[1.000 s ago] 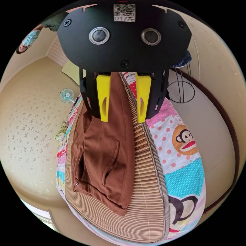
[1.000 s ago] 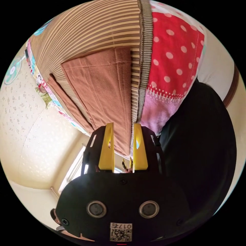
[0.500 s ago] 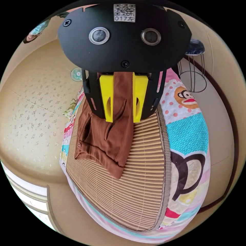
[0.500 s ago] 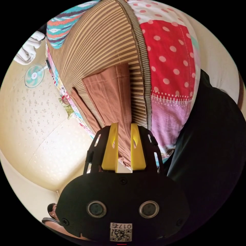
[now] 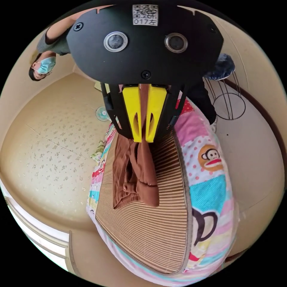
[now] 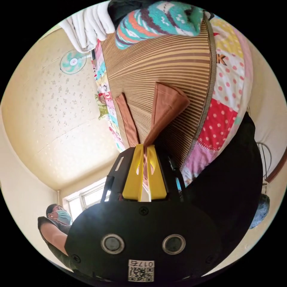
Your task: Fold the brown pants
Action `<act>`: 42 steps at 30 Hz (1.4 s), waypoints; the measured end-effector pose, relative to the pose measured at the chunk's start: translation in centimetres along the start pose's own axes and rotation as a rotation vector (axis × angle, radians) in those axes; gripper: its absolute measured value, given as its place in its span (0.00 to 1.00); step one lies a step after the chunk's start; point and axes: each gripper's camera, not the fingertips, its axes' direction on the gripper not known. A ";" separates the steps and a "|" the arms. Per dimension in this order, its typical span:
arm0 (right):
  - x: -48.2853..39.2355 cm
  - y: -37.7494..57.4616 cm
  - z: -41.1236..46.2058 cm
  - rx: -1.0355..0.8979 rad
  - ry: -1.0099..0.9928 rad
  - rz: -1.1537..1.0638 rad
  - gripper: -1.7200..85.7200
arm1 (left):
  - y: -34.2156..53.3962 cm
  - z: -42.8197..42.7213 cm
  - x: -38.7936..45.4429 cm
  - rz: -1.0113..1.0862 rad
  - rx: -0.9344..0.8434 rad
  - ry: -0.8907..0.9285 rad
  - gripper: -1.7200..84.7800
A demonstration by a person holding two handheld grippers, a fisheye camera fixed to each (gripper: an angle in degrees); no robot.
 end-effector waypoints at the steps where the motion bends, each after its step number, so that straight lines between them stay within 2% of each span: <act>1: -0.1 0.7 -1.8 0.035 -0.010 -0.007 0.04 | 1.0 -0.4 -0.6 -0.011 -0.001 0.003 0.02; 3: -0.6 1.4 -3.6 0.071 -0.063 -0.027 0.04 | 4.5 -1.5 -2.1 -0.056 0.015 0.021 0.02; 6: -3.5 1.0 -2.5 0.024 -0.154 -0.137 0.04 | 6.4 -1.7 -1.6 -0.062 0.053 0.081 0.02; 12: -13.0 -4.5 10.0 -0.148 -0.186 -0.266 0.04 | 1.6 2.0 4.1 0.022 0.082 0.193 0.04; 20: -26.2 -10.7 30.4 -0.259 0.191 -0.283 0.04 | -7.4 10.1 10.9 0.007 0.135 0.119 0.03; 26: -30.1 -11.3 39.5 -0.380 0.347 -0.324 0.05 | -10.8 14.5 10.3 -0.055 0.208 0.152 0.04; 28: -31.2 -11.1 40.8 -0.369 0.366 -0.352 0.06 | -11.3 15.1 9.9 -0.050 0.209 0.167 0.05; 33: -32.5 -11.0 39.8 -0.332 0.196 -0.467 0.08 | -11.2 13.6 9.0 0.074 0.233 0.266 0.11; 37: -28.8 -11.6 36.5 -0.313 0.397 -0.376 0.10 | -9.1 11.5 8.4 0.085 0.232 0.115 0.10; 39: -26.5 -11.6 35.3 -0.317 0.486 -0.337 0.11 | -6.4 9.7 8.3 0.083 0.298 -0.001 0.07; 42: -22.7 -11.3 34.4 -0.348 0.541 -0.274 0.12 | -2.5 8.1 7.9 0.036 0.411 -0.052 0.04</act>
